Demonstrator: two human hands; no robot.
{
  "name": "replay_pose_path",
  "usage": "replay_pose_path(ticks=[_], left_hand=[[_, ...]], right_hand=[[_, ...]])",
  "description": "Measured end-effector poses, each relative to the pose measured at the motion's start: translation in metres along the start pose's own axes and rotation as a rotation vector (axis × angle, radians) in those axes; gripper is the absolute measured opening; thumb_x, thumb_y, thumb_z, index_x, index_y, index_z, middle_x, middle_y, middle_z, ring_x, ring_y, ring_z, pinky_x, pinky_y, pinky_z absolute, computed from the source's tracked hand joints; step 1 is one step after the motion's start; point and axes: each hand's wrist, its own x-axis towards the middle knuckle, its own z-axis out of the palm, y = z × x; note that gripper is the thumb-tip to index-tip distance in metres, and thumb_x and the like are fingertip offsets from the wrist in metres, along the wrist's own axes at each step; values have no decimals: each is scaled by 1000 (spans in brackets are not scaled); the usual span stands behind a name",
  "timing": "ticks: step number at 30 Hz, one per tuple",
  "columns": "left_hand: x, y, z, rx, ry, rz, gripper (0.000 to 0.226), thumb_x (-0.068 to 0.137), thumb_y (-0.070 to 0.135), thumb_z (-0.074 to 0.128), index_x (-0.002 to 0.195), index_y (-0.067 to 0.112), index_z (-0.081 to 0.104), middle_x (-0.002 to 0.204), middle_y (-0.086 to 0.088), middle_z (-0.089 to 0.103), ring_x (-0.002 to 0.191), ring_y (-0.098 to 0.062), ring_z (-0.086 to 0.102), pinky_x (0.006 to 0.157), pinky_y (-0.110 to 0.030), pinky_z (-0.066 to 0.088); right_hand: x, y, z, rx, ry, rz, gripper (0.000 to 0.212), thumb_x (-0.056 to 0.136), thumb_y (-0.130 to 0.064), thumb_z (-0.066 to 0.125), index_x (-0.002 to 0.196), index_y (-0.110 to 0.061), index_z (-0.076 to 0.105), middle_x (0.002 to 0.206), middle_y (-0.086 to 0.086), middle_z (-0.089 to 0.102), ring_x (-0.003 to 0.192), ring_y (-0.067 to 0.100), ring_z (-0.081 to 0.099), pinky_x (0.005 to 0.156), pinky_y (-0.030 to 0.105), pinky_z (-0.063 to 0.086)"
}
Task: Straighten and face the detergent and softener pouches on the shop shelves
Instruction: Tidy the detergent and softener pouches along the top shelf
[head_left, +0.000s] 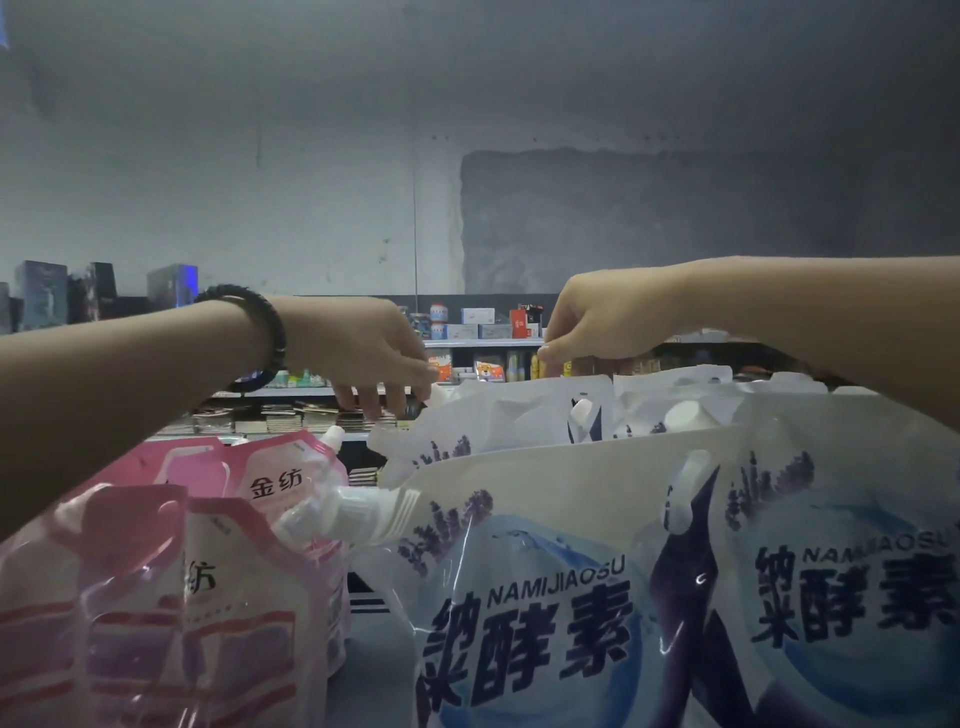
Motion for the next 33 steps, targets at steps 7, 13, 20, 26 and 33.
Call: replay_pose_path(ticks=[7, 13, 20, 26, 33], left_hand=[[30, -8, 1, 195, 139, 104, 20, 98, 47, 72, 115, 38, 72, 109, 12, 73, 95, -8, 67, 83, -32, 55], [47, -3, 18, 231, 2, 109, 34, 103, 48, 63, 136, 40, 64, 121, 12, 74, 107, -12, 69, 100, -37, 56], [54, -2, 31, 80, -31, 147, 9, 106, 34, 62, 102, 35, 70, 76, 12, 75, 52, -2, 66, 62, -25, 56], [55, 1, 38, 128, -57, 131, 17, 106, 21, 60, 118, 31, 66, 102, -5, 77, 58, -11, 62, 62, -29, 57], [49, 1, 38, 158, -25, 164, 18, 106, 21, 61, 122, 29, 65, 96, 0, 71, 65, -10, 52, 60, -27, 48]], right_hand=[[38, 7, 10, -47, -14, 4, 18, 100, -36, 72, 104, -21, 81, 91, -2, 80, 78, 13, 74, 65, 25, 58], [54, 7, 31, -125, -189, 11, 26, 98, -29, 75, 123, -20, 77, 111, -3, 78, 94, 15, 75, 79, 31, 65], [57, 15, 34, -112, -284, 21, 18, 95, -32, 78, 111, -23, 80, 101, -2, 81, 90, 20, 80, 87, 43, 67], [50, 8, 31, -156, -19, -49, 42, 98, -28, 74, 139, -24, 65, 116, -8, 62, 102, 15, 61, 79, 23, 48], [55, 5, 32, -75, -86, -58, 40, 98, -28, 75, 137, -26, 69, 108, -14, 67, 91, 6, 64, 69, 12, 47]])
